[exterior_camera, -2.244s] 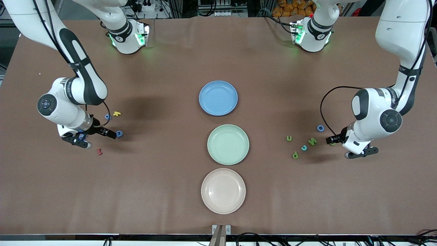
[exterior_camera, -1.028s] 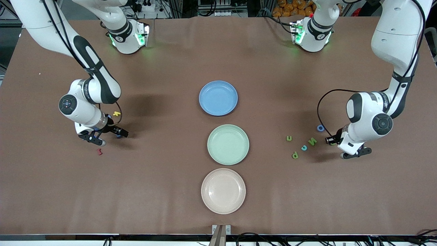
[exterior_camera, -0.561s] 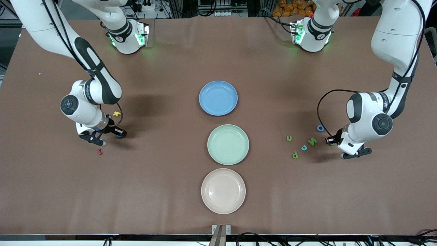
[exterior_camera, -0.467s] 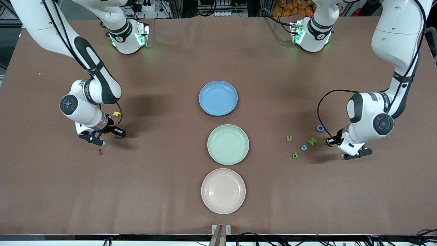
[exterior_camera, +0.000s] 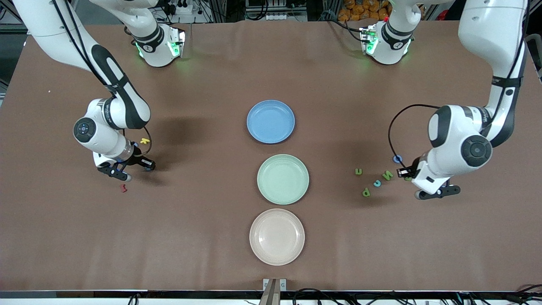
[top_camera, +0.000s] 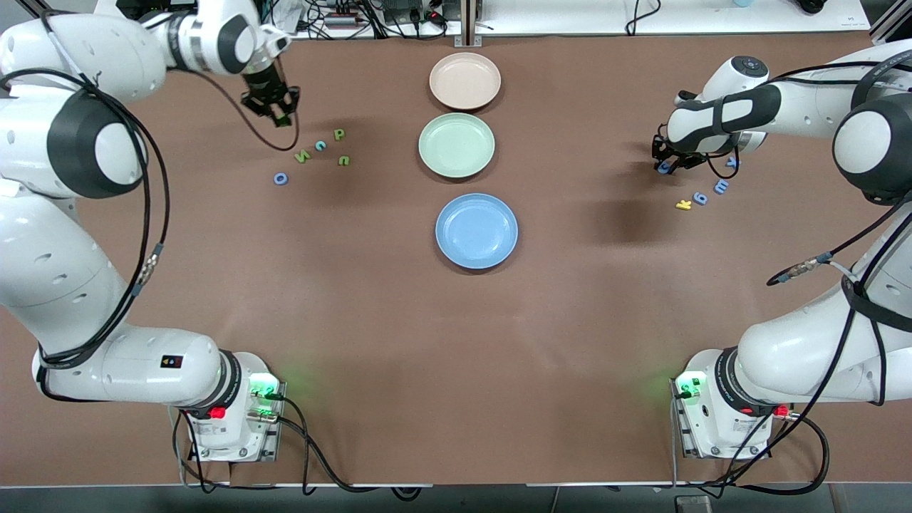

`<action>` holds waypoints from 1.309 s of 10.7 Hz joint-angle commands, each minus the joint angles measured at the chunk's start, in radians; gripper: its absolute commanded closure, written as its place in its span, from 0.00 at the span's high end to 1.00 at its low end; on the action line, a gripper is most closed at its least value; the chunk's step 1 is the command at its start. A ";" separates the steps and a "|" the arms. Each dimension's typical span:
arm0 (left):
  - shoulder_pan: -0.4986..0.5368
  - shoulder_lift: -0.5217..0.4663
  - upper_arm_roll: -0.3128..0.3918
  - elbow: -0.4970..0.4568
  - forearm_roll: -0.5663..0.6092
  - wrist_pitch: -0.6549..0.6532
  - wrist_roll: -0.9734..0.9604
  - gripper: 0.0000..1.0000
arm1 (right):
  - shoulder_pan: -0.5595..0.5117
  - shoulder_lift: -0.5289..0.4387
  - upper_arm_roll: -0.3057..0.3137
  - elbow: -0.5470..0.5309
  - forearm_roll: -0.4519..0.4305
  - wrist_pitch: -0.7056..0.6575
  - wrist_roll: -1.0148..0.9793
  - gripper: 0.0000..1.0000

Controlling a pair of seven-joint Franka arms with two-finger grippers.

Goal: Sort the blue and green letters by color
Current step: 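Grasp the G with the right gripper while the left gripper grasps the B, then carry the G and B to the blue and green plates with both grippers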

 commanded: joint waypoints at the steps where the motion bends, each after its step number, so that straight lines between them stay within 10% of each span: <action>1: -0.151 0.013 0.001 0.085 0.011 -0.062 -0.161 0.00 | 0.001 -0.086 0.015 0.043 0.018 -0.187 0.020 0.05; 9: -0.429 0.264 -0.025 0.369 -0.075 0.005 -0.362 0.00 | 0.369 -0.134 0.130 0.068 0.019 -0.222 0.296 0.06; 14: -0.500 0.370 -0.023 0.369 -0.149 0.223 -0.420 0.00 | 0.543 -0.038 0.231 0.158 0.007 -0.225 0.518 0.09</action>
